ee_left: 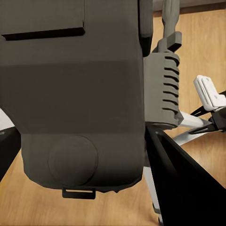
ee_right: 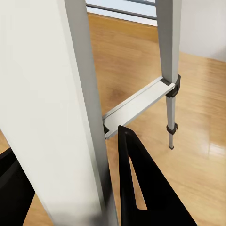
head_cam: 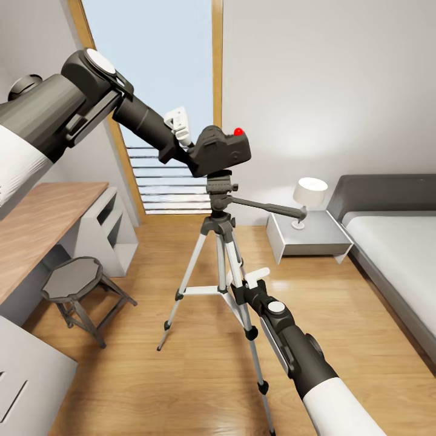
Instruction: Attach the digital camera to the camera tripod in the bedroom.
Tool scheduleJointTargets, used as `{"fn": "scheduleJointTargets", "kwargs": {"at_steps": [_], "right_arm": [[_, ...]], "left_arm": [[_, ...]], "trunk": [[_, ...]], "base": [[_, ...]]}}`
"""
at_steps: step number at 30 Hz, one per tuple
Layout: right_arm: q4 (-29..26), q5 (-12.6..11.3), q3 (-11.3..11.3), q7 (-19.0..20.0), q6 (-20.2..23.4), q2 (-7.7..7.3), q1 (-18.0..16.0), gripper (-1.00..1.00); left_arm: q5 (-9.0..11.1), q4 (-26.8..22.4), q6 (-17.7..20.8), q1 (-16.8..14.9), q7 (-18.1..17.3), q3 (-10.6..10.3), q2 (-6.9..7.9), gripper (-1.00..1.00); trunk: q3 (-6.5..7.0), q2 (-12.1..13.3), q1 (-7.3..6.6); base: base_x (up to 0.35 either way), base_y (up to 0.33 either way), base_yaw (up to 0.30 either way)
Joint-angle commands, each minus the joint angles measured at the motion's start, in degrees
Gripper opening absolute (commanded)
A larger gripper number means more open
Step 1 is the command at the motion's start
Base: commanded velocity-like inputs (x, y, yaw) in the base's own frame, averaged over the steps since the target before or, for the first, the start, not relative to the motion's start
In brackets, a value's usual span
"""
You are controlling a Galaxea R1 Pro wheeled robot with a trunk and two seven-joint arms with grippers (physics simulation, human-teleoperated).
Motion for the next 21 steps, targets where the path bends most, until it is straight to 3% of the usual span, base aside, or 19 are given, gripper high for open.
{"fn": "scheduleJointTargets", "kwargs": {"at_steps": [1,17,18,21], "right_arm": [[-0.1,0.7,0.0,0.3,0.3,0.03,0.0,-1.00],[-0.1,0.7,0.0,0.3,0.3,0.03,0.0,-1.00],[-0.1,0.7,-0.1,0.3,0.3,0.03,0.0,-1.00],[-0.1,0.7,-0.1,0.3,0.3,0.03,0.0,-1.00]], "left_arm": [[0.4,0.0,0.4,-0.1,0.0,-0.3,0.02,-1.00],[0.1,0.2,0.4,-0.1,0.1,-0.3,-0.04,-1.00],[0.1,0.2,0.4,-0.1,0.1,-0.3,-0.03,1.00],[0.0,0.2,0.5,-0.1,0.1,-0.3,0.01,1.00]], "trunk": [[-0.11,-0.1,0.03],[-0.11,-0.1,0.03],[-0.11,-0.1,0.03],[-0.11,-0.1,0.03]], "base": [[0.000,0.000,0.000],[0.000,0.000,0.000],[0.000,0.000,0.000],[0.000,0.000,0.000]]}}
